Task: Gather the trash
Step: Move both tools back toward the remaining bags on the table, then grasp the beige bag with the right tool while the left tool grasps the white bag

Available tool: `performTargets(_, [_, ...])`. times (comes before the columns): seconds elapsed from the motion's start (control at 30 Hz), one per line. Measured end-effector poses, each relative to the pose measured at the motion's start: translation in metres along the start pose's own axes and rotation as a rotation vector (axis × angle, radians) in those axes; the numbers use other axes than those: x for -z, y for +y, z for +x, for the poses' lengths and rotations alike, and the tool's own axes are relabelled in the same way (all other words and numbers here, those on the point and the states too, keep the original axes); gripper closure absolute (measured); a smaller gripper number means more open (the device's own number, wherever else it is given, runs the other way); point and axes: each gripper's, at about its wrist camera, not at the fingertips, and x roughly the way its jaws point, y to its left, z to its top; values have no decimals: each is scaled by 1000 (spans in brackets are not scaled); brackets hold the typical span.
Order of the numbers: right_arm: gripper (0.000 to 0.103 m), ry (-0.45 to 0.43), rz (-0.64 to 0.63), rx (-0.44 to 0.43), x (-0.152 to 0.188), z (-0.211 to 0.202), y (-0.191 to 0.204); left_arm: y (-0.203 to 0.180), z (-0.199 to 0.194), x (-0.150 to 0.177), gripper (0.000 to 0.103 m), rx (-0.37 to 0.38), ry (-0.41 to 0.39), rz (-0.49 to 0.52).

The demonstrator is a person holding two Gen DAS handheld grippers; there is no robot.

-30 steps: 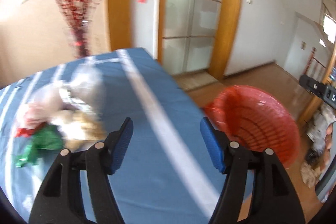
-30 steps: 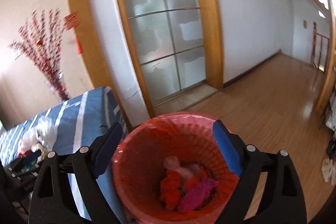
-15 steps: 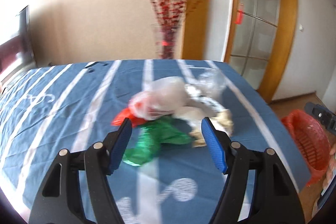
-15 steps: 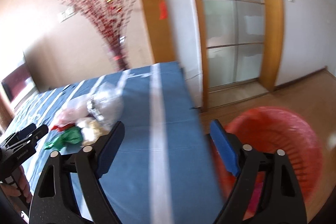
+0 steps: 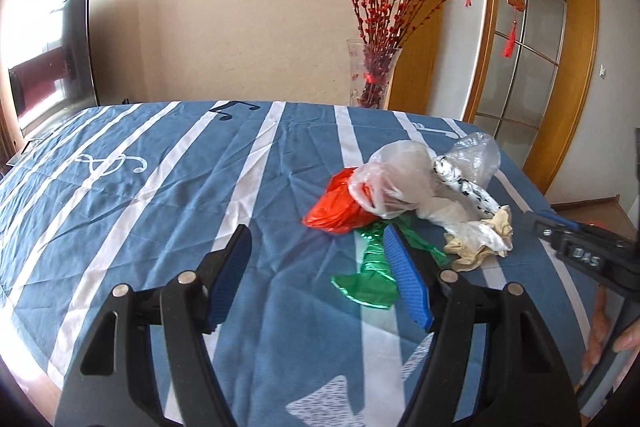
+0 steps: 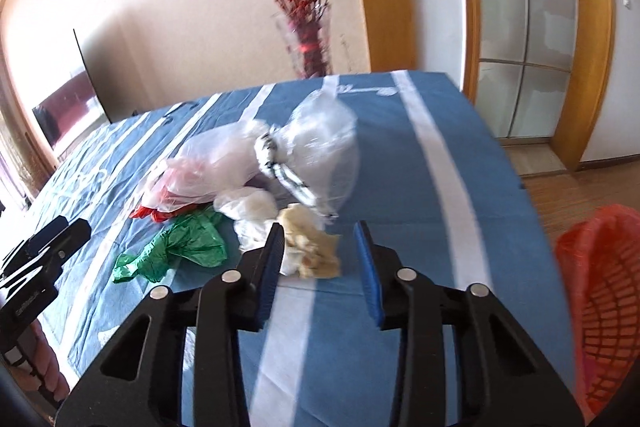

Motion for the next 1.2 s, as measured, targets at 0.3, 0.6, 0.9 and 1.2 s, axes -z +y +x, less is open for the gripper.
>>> performTargets(0.3, [94, 80, -9, 14, 5, 31, 6, 6, 10, 4, 36, 14, 27, -2])
performTargets(0.6, [96, 30, 22, 45, 5, 7, -19, -11, 21, 7, 36, 53, 68, 33])
performTargets(0.9, [97, -65, 66, 163, 5, -26, -58, -36, 33, 9, 36, 92, 118, 67])
performTargets(1.2, [96, -99, 106, 169, 2, -46, -79, -61, 47, -15, 36, 105, 108, 78])
